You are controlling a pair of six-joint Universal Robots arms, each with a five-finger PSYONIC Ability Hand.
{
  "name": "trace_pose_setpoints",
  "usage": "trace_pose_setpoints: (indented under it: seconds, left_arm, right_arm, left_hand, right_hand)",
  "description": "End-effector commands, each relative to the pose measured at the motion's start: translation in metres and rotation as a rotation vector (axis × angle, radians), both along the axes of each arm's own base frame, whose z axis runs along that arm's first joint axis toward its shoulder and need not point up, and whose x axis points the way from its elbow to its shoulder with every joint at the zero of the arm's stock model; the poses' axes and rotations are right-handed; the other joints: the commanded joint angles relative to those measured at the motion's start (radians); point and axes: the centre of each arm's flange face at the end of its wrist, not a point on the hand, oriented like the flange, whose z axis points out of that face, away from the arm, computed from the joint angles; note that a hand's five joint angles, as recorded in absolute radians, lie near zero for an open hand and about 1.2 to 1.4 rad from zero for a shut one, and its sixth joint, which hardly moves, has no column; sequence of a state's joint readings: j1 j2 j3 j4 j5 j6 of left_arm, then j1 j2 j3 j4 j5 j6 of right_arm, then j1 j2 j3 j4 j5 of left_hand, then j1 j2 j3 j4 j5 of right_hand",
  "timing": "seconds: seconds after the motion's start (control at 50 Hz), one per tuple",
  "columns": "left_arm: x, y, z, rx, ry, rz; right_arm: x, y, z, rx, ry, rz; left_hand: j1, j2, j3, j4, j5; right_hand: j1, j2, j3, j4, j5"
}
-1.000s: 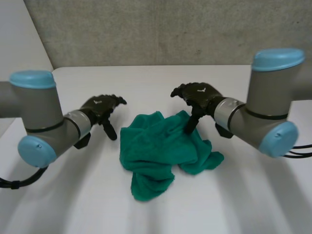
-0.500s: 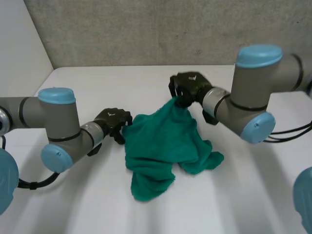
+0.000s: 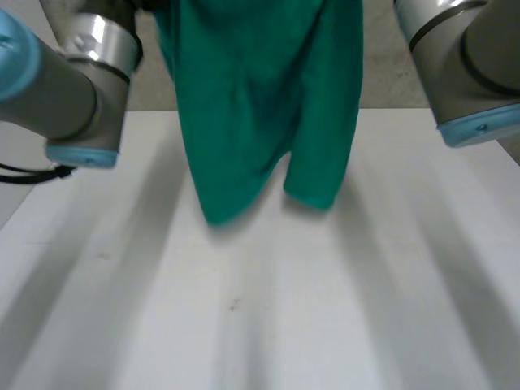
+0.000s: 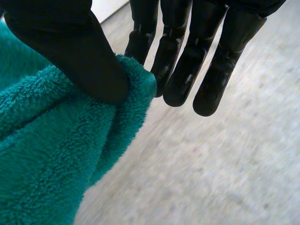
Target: Fold the towel.
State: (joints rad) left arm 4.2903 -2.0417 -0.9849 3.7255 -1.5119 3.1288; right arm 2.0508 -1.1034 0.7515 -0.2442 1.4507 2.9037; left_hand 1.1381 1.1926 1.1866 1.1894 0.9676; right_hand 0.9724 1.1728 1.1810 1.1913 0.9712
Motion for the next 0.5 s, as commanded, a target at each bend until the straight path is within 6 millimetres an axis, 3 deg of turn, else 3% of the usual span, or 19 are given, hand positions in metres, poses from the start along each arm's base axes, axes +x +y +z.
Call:
trace_pose_setpoints:
  seconds: [0.02, 0.06, 0.1, 0.14, 0.16, 0.18, 0.2, 0.22, 0.24, 0.26, 0.28, 0.32, 0.34, 0.36, 0.38, 0.4, 0.46, 0.5]
  left_arm:
    - [0.014, 0.026, -0.011, 0.083, -0.040, 0.001]
    - [0.014, 0.031, -0.026, 0.139, -0.069, -0.001]
    - [0.018, 0.040, -0.052, 0.247, -0.129, 0.006]
    - [0.020, 0.044, -0.061, 0.286, -0.152, 0.010]
    - [0.024, 0.054, -0.079, 0.364, -0.199, 0.020]
    - [0.027, 0.059, -0.089, 0.406, -0.228, 0.025]
    - [0.029, 0.064, -0.098, 0.446, -0.257, 0.029]
    - [0.034, 0.076, -0.118, 0.525, -0.316, 0.035]
    - [0.039, 0.087, -0.142, 0.608, -0.381, 0.041]
    - [0.041, 0.093, -0.154, 0.649, -0.414, 0.041]
    - [0.043, 0.099, -0.165, 0.688, -0.444, 0.039]
    - [0.047, 0.110, -0.185, 0.750, -0.497, 0.032]
    - [0.047, 0.110, -0.185, 0.750, -0.497, 0.032]
    - [0.049, 0.118, -0.204, 0.800, -0.538, 0.026]
    - [0.049, 0.118, -0.204, 0.800, -0.538, 0.026]
    - [0.051, 0.126, -0.237, 0.889, -0.599, 0.018]
    - [0.051, 0.128, -0.248, 0.927, -0.618, 0.019]
    - [0.052, 0.128, -0.250, 0.934, -0.620, 0.017]
  right_arm:
    - [-0.001, 0.022, -0.011, 0.033, 0.072, 0.024]
    - [-0.001, 0.024, -0.017, 0.052, 0.098, 0.026]
    - [-0.004, 0.036, -0.043, 0.135, 0.217, 0.031]
    - [-0.005, 0.040, -0.050, 0.163, 0.252, 0.036]
    - [-0.010, 0.051, -0.079, 0.275, 0.368, 0.039]
    - [-0.012, 0.055, -0.091, 0.324, 0.411, 0.040]
    - [-0.012, 0.055, -0.091, 0.325, 0.411, 0.040]
    - [-0.014, 0.059, -0.104, 0.378, 0.452, 0.044]
    - [-0.019, 0.069, -0.130, 0.484, 0.532, 0.055]
    - [-0.022, 0.074, -0.143, 0.538, 0.570, 0.058]
    - [-0.028, 0.086, -0.166, 0.642, 0.627, 0.073]
    - [-0.030, 0.092, -0.177, 0.690, 0.651, 0.084]
    - [-0.034, 0.100, -0.197, 0.753, 0.681, 0.100]
    - [-0.035, 0.103, -0.215, 0.789, 0.698, 0.103]
    - [-0.035, 0.103, -0.215, 0.789, 0.698, 0.103]
    - [-0.035, 0.103, -0.245, 0.822, 0.709, 0.109]
    - [-0.035, 0.100, -0.268, 0.836, 0.710, 0.100]
    - [-0.036, 0.101, -0.271, 0.845, 0.713, 0.101]
  left_hand:
    - [0.258, 0.204, 0.210, 0.207, 0.254]
    - [0.258, 0.204, 0.210, 0.207, 0.254]
    - [0.258, 0.204, 0.210, 0.207, 0.254]
    - [0.258, 0.204, 0.210, 0.207, 0.254]
    - [0.258, 0.204, 0.210, 0.207, 0.254]
    - [0.258, 0.204, 0.210, 0.207, 0.254]
    - [0.258, 0.204, 0.210, 0.207, 0.254]
    - [0.258, 0.204, 0.210, 0.207, 0.254]
    - [0.258, 0.204, 0.210, 0.207, 0.254]
    - [0.258, 0.204, 0.210, 0.207, 0.254]
    - [0.258, 0.204, 0.210, 0.207, 0.254]
    - [0.258, 0.204, 0.210, 0.207, 0.254]
    - [0.258, 0.204, 0.210, 0.207, 0.254]
    - [0.258, 0.204, 0.210, 0.207, 0.254]
    - [0.258, 0.204, 0.210, 0.207, 0.254]
    - [0.258, 0.204, 0.210, 0.207, 0.254]
    - [0.258, 0.204, 0.210, 0.207, 0.254]
    - [0.258, 0.204, 0.210, 0.207, 0.254]
  right_hand:
    - [0.424, 0.223, 0.215, 0.205, 0.250]
    - [0.424, 0.223, 0.215, 0.205, 0.250]
    - [0.424, 0.223, 0.215, 0.205, 0.250]
    - [0.424, 0.223, 0.215, 0.205, 0.250]
    - [0.424, 0.223, 0.215, 0.205, 0.250]
    - [0.424, 0.223, 0.215, 0.205, 0.250]
    - [0.424, 0.223, 0.215, 0.205, 0.250]
    - [0.424, 0.223, 0.215, 0.205, 0.250]
    - [0.424, 0.223, 0.215, 0.205, 0.250]
    - [0.424, 0.223, 0.215, 0.205, 0.250]
    - [0.424, 0.223, 0.215, 0.205, 0.250]
    - [0.424, 0.223, 0.215, 0.205, 0.250]
    - [0.424, 0.223, 0.215, 0.205, 0.250]
    - [0.424, 0.223, 0.215, 0.205, 0.250]
    - [0.424, 0.223, 0.215, 0.205, 0.250]
    - [0.424, 0.223, 0.215, 0.205, 0.250]
    - [0.424, 0.223, 0.215, 0.205, 0.250]
    - [0.424, 0.223, 0.215, 0.205, 0.250]
